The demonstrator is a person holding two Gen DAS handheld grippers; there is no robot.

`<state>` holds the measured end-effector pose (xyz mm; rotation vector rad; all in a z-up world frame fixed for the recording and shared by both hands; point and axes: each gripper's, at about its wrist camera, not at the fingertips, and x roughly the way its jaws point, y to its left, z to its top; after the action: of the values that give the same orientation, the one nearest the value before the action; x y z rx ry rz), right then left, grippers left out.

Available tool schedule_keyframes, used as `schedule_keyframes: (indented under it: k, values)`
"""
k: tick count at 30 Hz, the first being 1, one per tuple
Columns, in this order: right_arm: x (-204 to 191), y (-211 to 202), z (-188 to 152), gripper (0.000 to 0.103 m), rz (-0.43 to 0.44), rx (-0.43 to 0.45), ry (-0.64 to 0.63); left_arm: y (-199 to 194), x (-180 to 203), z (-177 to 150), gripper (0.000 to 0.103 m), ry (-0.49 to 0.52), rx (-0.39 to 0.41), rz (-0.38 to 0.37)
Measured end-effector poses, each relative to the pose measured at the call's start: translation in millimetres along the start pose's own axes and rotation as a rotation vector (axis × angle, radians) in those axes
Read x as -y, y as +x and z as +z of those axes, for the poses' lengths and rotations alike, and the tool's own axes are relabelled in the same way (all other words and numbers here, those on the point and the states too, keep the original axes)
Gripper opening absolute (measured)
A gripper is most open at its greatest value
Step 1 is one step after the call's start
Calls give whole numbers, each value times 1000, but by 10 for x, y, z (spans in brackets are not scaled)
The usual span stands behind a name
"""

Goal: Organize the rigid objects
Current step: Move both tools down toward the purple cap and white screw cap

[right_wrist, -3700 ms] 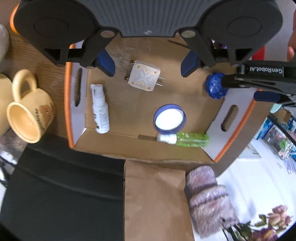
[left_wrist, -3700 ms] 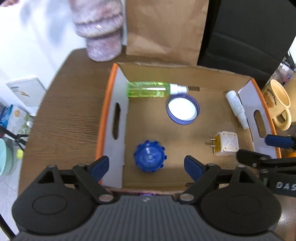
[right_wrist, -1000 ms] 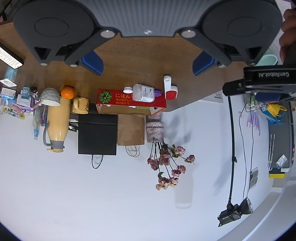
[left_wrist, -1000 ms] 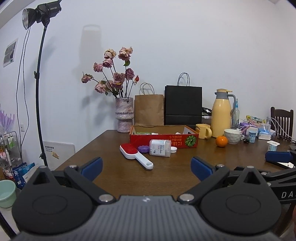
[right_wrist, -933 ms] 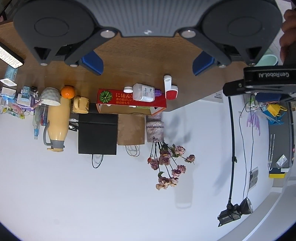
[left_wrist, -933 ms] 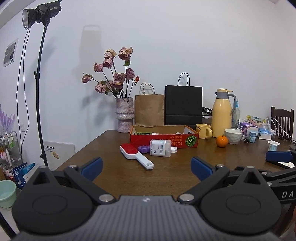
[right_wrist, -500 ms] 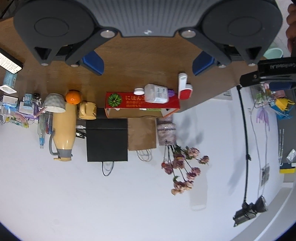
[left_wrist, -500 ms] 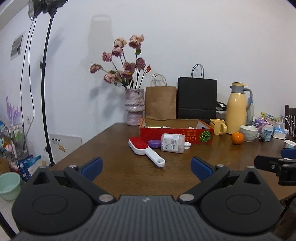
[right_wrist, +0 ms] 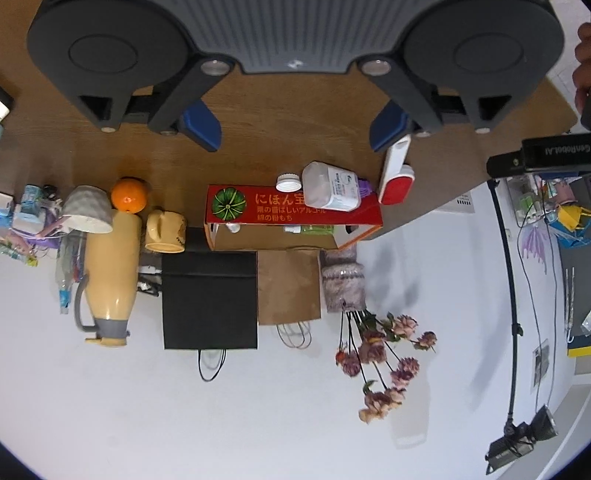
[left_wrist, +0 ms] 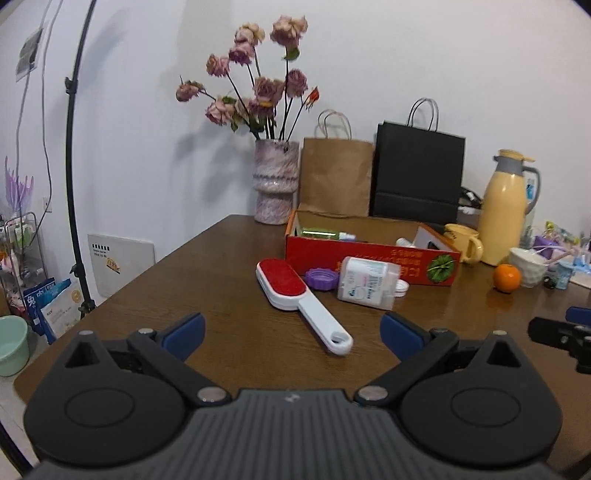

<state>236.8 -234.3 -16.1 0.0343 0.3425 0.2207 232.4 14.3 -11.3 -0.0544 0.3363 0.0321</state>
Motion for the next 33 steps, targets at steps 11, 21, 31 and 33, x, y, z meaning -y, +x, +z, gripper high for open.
schedule_keyframes:
  k: [11,21,31,33]
  values:
    - [253,1160,617,76,15,-55,-85,1485,70,622,78,97,-60,-17]
    - [531,2324,790,68,33,-176,-46,2616,139,860,66,69,-215,-44]
    - [586,2948,553,62,58,-246,10,2739,332,698,63,150,-226,-93]
    - [610,2948,520,61,76,-247,28,2659,345,674,62,185,-228,-88]
